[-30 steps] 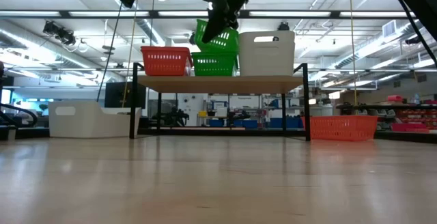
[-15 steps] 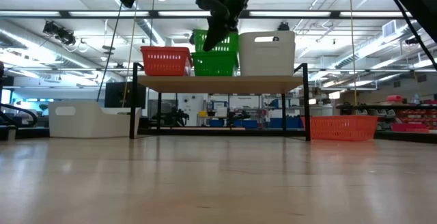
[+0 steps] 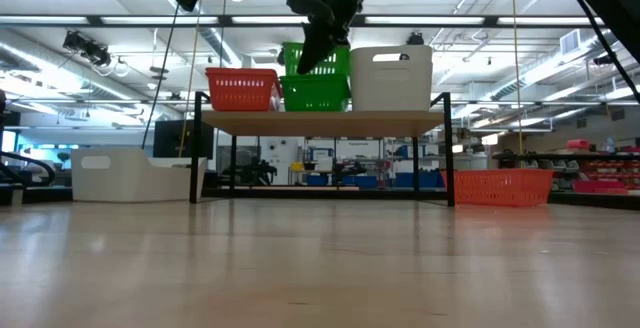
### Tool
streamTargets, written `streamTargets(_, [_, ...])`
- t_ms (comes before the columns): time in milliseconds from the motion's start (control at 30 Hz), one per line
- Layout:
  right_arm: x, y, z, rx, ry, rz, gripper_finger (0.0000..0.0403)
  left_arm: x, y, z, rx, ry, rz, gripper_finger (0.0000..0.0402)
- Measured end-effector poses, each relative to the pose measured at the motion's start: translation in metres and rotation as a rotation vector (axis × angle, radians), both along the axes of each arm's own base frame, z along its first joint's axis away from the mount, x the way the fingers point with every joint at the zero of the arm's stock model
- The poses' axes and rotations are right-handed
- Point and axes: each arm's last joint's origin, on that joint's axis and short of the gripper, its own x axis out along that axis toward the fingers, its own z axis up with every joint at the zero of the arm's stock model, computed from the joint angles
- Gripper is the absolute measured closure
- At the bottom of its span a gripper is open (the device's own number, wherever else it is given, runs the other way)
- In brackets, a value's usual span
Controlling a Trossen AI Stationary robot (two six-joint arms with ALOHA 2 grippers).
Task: Stack baskets on shelf by color
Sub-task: Stack the green bin on top of the stacked green bins on the shelf
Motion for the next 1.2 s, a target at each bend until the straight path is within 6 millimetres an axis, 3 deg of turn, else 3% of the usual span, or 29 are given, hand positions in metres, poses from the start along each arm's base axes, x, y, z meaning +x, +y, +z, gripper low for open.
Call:
streamTargets(200, [0.001,0.000,0.001,0.016,-0.018,-0.031,0.0383,0.000,0.000,0.000,0.000,0.000,0.000,0.0230])
streamTargets(633, [0.005,0.000,0.004,-0.003,-0.067,-0.012,0.0272,0.000,0.000,0.000,0.001,0.000,0.000,0.0230])
streamTargets(1200, [0.005,0.008,0.003,-0.069,-0.023,0.019,0.0270,0.000,0.000,0.000,0.001,0.000,0.000,0.0230])
